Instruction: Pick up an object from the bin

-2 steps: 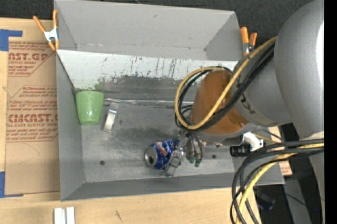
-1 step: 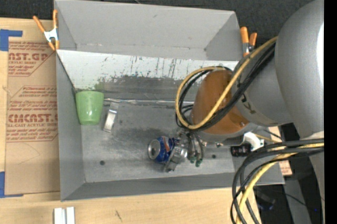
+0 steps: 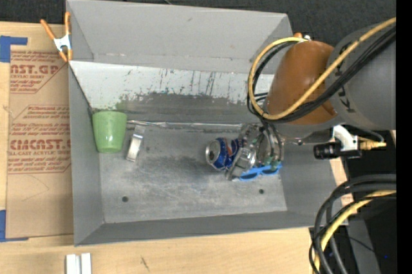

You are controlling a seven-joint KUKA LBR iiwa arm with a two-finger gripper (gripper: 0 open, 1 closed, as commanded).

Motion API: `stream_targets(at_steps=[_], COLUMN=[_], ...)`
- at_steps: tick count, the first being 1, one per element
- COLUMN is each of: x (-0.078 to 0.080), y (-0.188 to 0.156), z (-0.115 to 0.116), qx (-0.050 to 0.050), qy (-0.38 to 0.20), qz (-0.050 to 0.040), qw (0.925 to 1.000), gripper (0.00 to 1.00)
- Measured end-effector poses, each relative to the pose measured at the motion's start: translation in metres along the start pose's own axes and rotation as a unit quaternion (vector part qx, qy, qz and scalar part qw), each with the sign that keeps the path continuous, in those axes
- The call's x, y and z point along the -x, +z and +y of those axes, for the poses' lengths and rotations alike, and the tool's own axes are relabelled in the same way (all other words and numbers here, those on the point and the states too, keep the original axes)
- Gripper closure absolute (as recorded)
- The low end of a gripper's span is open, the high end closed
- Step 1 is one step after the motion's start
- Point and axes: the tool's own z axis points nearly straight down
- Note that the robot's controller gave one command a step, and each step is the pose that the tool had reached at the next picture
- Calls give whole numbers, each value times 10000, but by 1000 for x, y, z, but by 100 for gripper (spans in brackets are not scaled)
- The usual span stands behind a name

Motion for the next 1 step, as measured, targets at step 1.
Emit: stream_targets(at_steps=[1], x=[21], y=[-84], z=[3], qx=[5], qy=[85], qz=[2], qw=[10000], gripper=[100])
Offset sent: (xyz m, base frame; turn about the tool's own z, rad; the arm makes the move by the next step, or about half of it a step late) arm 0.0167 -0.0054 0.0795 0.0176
